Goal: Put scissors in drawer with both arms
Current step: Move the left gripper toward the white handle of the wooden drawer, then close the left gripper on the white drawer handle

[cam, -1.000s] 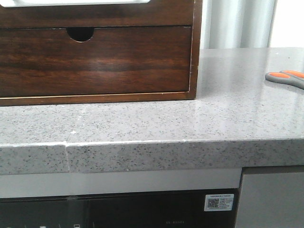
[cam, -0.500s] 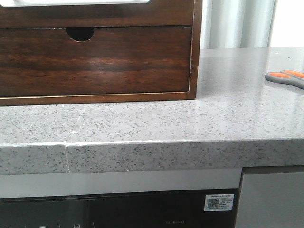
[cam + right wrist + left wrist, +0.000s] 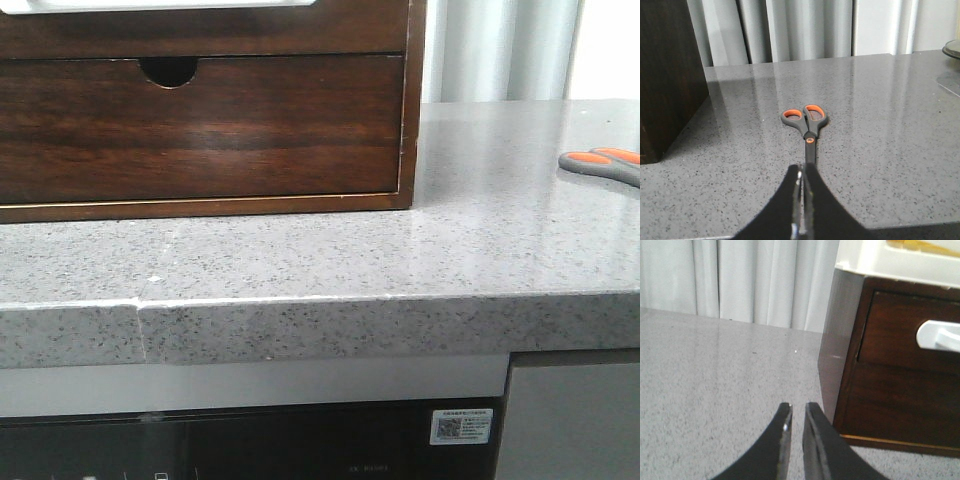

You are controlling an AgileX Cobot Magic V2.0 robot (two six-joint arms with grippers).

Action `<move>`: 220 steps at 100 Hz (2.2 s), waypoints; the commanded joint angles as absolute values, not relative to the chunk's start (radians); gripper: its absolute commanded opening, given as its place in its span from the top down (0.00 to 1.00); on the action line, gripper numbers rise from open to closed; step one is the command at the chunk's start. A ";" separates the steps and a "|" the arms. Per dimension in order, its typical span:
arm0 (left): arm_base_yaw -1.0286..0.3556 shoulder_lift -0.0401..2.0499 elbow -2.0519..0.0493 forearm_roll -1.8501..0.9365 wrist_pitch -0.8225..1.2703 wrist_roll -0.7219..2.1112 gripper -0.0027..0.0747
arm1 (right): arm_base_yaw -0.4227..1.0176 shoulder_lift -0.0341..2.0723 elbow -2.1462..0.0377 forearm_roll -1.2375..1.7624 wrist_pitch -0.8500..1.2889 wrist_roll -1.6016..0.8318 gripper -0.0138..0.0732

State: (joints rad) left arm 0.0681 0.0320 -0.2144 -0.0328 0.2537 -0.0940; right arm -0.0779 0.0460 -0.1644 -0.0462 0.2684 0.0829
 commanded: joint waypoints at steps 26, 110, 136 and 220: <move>0.068 0.105 -0.293 0.008 0.050 -0.101 0.96 | -0.083 0.274 -0.384 0.026 0.402 0.074 0.96; 0.063 0.204 -0.295 0.246 -0.069 -0.101 0.56 | -0.083 0.342 -0.400 0.026 0.404 0.074 0.96; -0.064 0.420 -0.347 0.473 -0.212 -0.101 0.55 | -0.083 0.342 -0.400 0.026 0.404 0.074 0.96; -0.332 0.907 -0.575 1.069 -0.353 -0.010 0.55 | -0.083 0.342 -0.400 0.026 0.429 0.074 0.96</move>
State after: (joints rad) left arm -0.3205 0.8884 -0.5210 1.0893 -0.3143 -0.0536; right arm -0.0779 0.3246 -0.3634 0.0278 0.4987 0.0829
